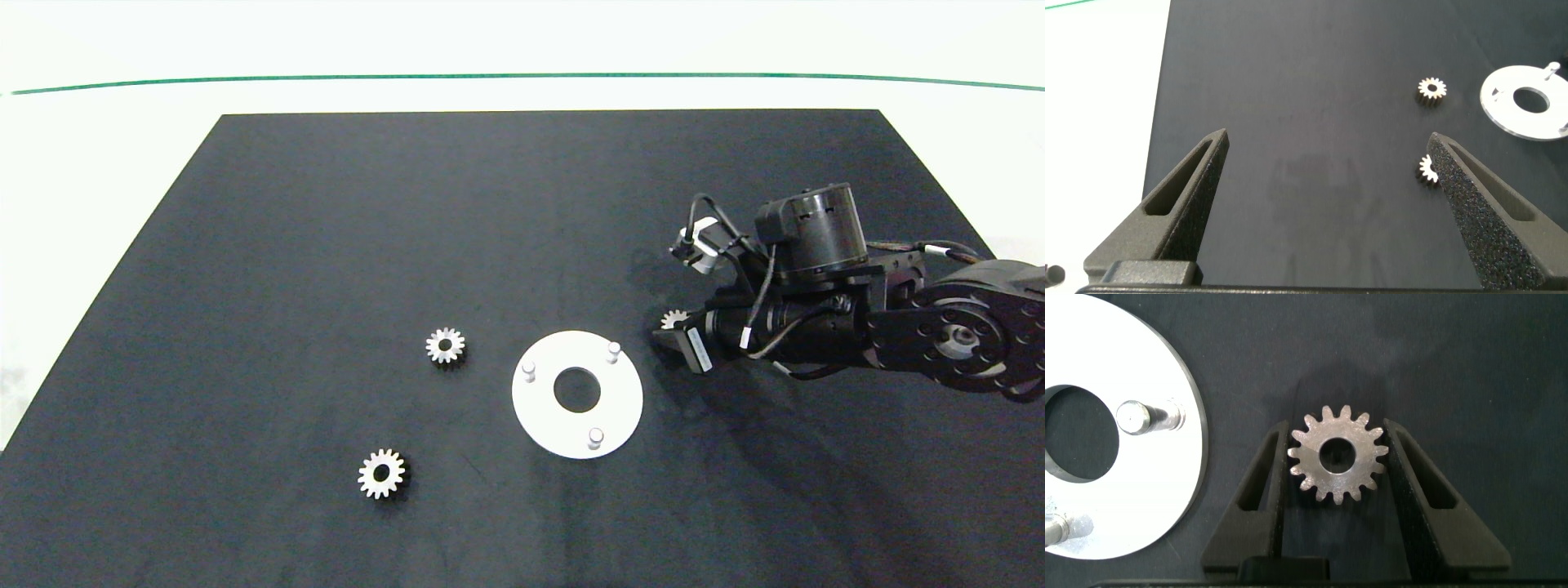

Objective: Install three planetary gears onto the carrier pins

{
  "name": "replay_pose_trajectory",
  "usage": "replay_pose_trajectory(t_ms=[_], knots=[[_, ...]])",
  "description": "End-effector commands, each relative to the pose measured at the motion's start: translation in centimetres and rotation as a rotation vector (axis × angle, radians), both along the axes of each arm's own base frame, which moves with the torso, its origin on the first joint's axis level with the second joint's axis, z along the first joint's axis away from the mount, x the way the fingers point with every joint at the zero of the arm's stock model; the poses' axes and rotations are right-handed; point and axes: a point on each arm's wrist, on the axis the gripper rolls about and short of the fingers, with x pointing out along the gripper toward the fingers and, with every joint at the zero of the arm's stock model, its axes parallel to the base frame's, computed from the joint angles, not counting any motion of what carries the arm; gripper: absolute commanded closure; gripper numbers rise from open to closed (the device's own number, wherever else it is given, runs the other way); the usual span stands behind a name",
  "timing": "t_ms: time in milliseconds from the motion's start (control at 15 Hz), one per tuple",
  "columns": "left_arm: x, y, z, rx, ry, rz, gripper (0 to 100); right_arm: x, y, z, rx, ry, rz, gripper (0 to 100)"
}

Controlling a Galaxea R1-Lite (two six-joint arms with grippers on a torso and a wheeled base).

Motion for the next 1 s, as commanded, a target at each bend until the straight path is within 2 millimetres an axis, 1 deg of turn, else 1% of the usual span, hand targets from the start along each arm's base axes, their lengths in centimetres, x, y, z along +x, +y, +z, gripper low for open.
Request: replay_pose_trajectory(t_ms=[67, 733, 933, 1000], knots=[[-0.01, 0.0, 0.04, 0.001, -0.001, 0.0, 0, 0.04, 0.03, -0.31, -0.006, 0.011, 0.001, 75], [-0.14, 0.02, 0.32, 0.0, -0.012, 0.0, 0, -0.02, 0.01, -0.33, -0.006, 0.012, 0.0, 96], [-0.17, 0.02, 0.32, 0.0, -0.013, 0.0, 0, 0.02, -0.04, -0.29, -0.005, 0.011, -0.001, 100], [-0.17, 0.02, 0.32, 0.0, -0.013, 0.0, 0, 0.01, -0.04, -0.33, -0.006, 0.013, -0.001, 100]])
